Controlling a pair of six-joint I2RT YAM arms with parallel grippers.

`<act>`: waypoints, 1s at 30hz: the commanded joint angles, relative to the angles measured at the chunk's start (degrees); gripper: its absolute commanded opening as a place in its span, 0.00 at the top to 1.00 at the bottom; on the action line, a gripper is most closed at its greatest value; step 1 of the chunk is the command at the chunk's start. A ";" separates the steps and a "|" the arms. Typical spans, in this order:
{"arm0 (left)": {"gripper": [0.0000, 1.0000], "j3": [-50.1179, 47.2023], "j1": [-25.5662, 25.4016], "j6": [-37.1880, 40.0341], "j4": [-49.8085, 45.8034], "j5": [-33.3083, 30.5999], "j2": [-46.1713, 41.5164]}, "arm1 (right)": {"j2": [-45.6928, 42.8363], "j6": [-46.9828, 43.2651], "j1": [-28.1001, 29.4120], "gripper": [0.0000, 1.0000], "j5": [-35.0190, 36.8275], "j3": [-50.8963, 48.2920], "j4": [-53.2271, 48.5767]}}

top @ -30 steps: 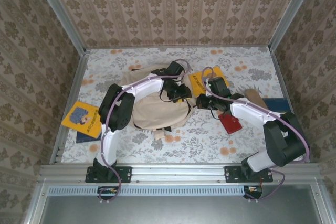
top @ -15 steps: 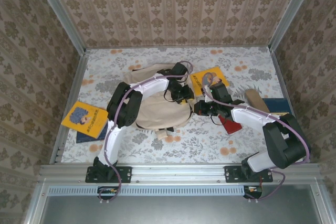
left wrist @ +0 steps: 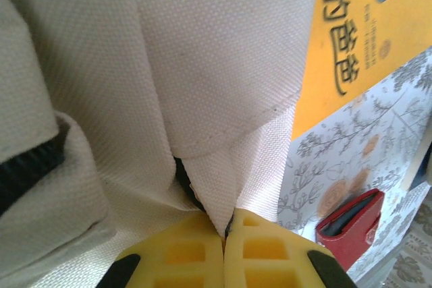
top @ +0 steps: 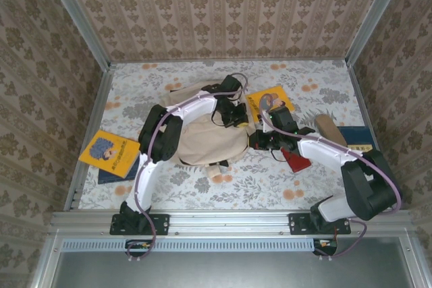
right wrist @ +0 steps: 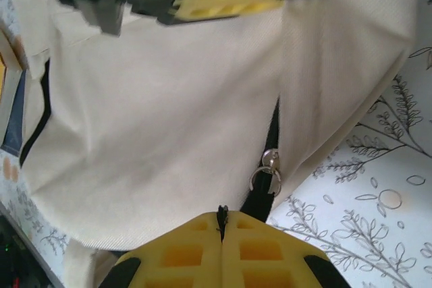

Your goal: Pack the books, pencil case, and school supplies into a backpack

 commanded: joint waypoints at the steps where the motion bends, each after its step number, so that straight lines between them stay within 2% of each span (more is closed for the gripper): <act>1: 1.00 3.97 2.69 -0.40 4.29 -1.49 -1.37 | -4.19 0.04 2.99 1.00 -2.14 1.40 -7.24; 8: 1.00 6.85 4.24 -0.38 5.27 -1.46 0.43 | -7.06 2.31 5.86 1.00 -5.01 0.72 -7.62; 16: 1.00 9.12 4.46 -1.44 6.26 -0.90 1.97 | -2.27 8.93 12.40 1.00 -10.86 1.14 5.63; 22: 0.99 10.79 5.05 -0.61 5.17 -0.65 2.06 | -1.52 10.15 14.38 1.00 -11.15 1.28 10.09; 23: 0.94 11.23 5.28 -0.08 4.49 -0.36 1.81 | -1.56 9.66 14.35 1.00 -10.30 1.48 9.30; 26: 0.66 11.07 6.02 2.32 2.38 0.07 -0.36 | -2.85 9.10 13.65 1.00 -6.34 2.34 4.59; 30: 0.47 5.38 8.00 4.96 1.74 -0.21 -6.89 | -6.74 9.81 10.39 0.61 1.24 2.04 -1.21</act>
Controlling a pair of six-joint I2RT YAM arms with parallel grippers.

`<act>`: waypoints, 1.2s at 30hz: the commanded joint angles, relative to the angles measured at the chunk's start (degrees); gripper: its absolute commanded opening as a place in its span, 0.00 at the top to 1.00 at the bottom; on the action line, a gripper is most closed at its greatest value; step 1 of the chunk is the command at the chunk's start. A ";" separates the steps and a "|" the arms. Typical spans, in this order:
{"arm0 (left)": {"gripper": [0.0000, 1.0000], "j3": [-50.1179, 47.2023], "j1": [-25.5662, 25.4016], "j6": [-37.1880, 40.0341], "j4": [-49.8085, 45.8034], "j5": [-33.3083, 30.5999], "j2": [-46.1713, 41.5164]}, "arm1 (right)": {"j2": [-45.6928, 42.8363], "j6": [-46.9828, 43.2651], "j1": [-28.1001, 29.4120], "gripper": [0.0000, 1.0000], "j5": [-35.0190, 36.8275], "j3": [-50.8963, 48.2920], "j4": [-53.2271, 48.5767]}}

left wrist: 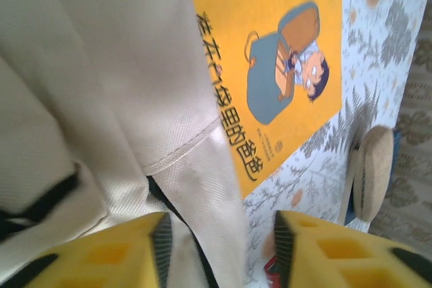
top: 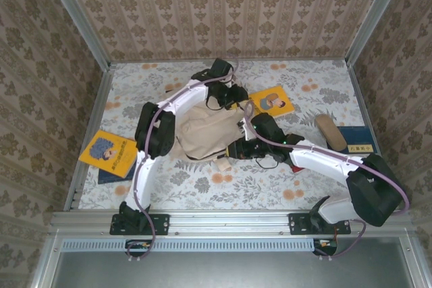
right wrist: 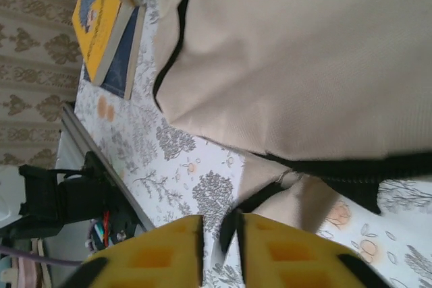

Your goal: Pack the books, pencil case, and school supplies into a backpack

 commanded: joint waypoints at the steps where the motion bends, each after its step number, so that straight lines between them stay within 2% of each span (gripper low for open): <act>1: 0.46 -4.49 3.03 3.51 -0.06 -1.09 -8.84 | -5.03 0.72 -2.60 0.52 5.69 1.27 -6.53; 4: 0.42 -11.21 4.67 5.87 -1.06 -2.50 -14.68 | -7.23 1.21 -6.46 0.34 7.19 1.29 -9.42; 6: 0.41 -16.23 5.39 7.47 -2.45 -4.67 -18.79 | -7.26 2.86 -9.15 0.28 8.38 1.57 -11.17; 10: 0.41 -25.24 4.46 9.62 -5.29 -9.87 -26.33 | -4.32 8.70 -14.52 0.26 7.47 2.04 -12.27; 14: 0.41 -31.91 -0.49 10.59 -9.17 -16.45 -33.48 | 1.18 13.09 -15.68 0.26 4.35 4.83 -11.63; 21: 0.45 -38.50 -10.46 6.84 -11.35 -19.76 -39.16 | 13.06 19.69 -15.53 0.37 -4.33 7.14 -3.17; 28: 0.48 -41.68 -14.42 2.92 -9.10 -19.76 -41.43 | 17.75 25.20 -14.59 0.36 -9.68 5.89 4.21; 32: 0.51 -44.09 -16.69 1.59 -8.54 -20.68 -42.25 | 19.65 30.10 -14.00 0.54 -13.99 4.35 15.69; 36: 0.58 -49.39 -17.30 1.63 -8.05 -23.66 -45.46 | 18.53 33.31 -13.44 0.64 -15.82 4.27 21.30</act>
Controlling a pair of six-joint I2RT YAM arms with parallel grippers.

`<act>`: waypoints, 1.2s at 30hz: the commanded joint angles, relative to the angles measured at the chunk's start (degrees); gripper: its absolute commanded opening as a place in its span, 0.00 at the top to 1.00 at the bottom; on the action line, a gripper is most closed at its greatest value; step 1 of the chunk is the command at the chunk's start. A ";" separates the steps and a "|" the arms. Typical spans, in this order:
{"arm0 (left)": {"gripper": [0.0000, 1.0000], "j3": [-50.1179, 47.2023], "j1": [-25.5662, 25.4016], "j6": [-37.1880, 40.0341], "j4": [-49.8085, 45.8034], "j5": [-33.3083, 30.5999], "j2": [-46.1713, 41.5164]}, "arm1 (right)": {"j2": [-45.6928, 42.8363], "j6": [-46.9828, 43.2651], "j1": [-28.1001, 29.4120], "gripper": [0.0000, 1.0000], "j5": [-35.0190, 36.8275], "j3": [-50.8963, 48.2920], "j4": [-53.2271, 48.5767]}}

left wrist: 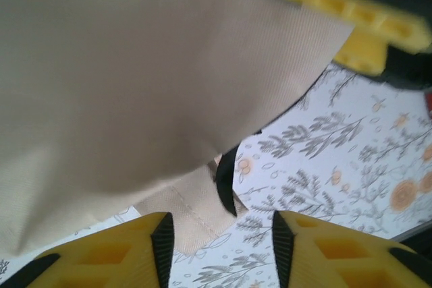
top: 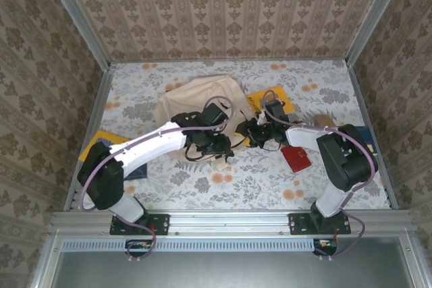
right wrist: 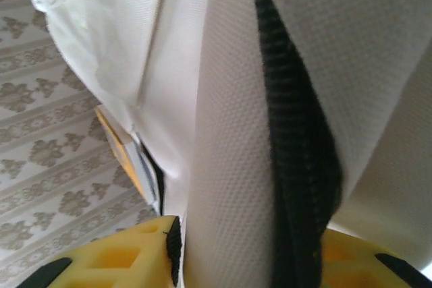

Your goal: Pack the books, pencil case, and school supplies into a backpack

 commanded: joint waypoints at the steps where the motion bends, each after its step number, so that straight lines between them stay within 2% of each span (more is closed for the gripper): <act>1: 0.58 -4.93 -0.34 -0.52 0.33 -4.22 -4.61 | -1.33 4.78 0.91 0.64 -4.66 0.07 8.29; 4: 0.58 -8.64 -0.37 0.94 4.67 -3.33 -8.24 | -2.86 5.00 1.29 0.69 -4.61 0.89 6.25; 7: 0.56 -11.42 -0.36 -0.65 10.08 0.35 -10.01 | -3.24 5.38 1.51 0.70 -5.01 1.67 5.16; 10: 0.54 -13.13 -0.46 -2.98 13.82 1.36 -10.43 | -3.40 6.04 1.65 0.72 -5.23 2.25 5.33; 16: 0.54 -13.02 -0.35 -5.41 12.78 -2.63 -8.27 | -3.23 6.10 1.73 0.80 -5.27 2.60 5.60; 19: 0.55 -13.06 -0.33 -5.62 14.83 -2.20 -6.55 | -2.94 6.31 1.80 0.83 -5.18 2.46 5.65; 29: 0.68 -11.90 0.34 -6.29 17.55 -4.01 -1.11 | -3.14 6.58 1.89 0.83 -4.66 2.18 6.09; 36: 0.88 -12.28 0.49 -5.64 16.70 -4.42 -1.51 | -2.97 5.36 1.84 0.84 -2.18 1.82 4.32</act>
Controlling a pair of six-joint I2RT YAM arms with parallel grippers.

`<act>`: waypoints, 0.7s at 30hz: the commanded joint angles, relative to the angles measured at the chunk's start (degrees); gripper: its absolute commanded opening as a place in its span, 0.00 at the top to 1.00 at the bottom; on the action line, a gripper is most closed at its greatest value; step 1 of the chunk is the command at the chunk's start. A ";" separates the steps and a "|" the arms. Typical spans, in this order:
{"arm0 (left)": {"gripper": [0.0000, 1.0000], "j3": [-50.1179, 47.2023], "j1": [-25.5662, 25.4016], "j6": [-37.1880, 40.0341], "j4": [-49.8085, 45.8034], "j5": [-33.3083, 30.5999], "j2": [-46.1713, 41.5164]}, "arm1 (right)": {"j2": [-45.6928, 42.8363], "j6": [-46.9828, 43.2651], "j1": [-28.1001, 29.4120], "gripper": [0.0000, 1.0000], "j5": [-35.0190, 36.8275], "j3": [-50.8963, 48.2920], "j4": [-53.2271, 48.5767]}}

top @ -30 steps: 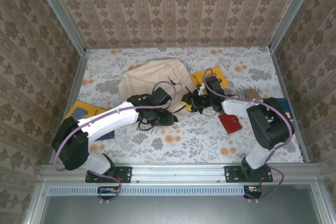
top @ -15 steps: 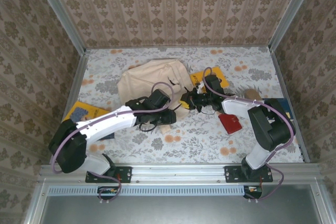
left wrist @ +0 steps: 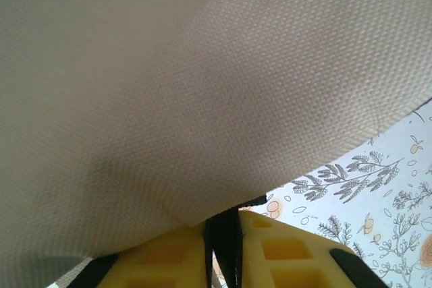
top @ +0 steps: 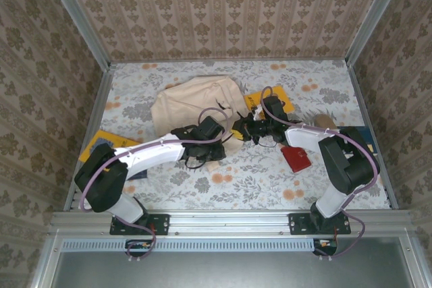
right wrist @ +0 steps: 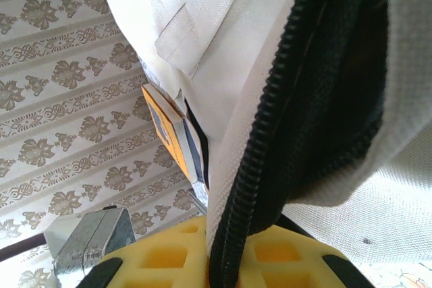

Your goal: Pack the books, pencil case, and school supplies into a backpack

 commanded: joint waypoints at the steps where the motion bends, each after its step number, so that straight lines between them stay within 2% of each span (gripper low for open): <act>1: 0.91 0.28 0.57 0.37 -0.40 -1.50 -0.91 | -1.14 -0.46 0.42 0.85 1.40 0.76 0.02; 3: 1.00 0.04 0.51 0.74 -0.98 -1.59 -1.52 | -0.87 -0.90 0.38 0.86 2.38 0.86 -0.43; 13: 1.00 -1.77 2.01 2.35 -9.09 -3.86 -6.45 | 0.25 -9.84 -1.30 0.96 16.27 3.22 -10.47; 21: 1.00 -6.90 9.92 3.28 -15.91 -4.85 -14.07 | 1.20 -11.38 -4.09 0.96 19.49 3.76 -12.13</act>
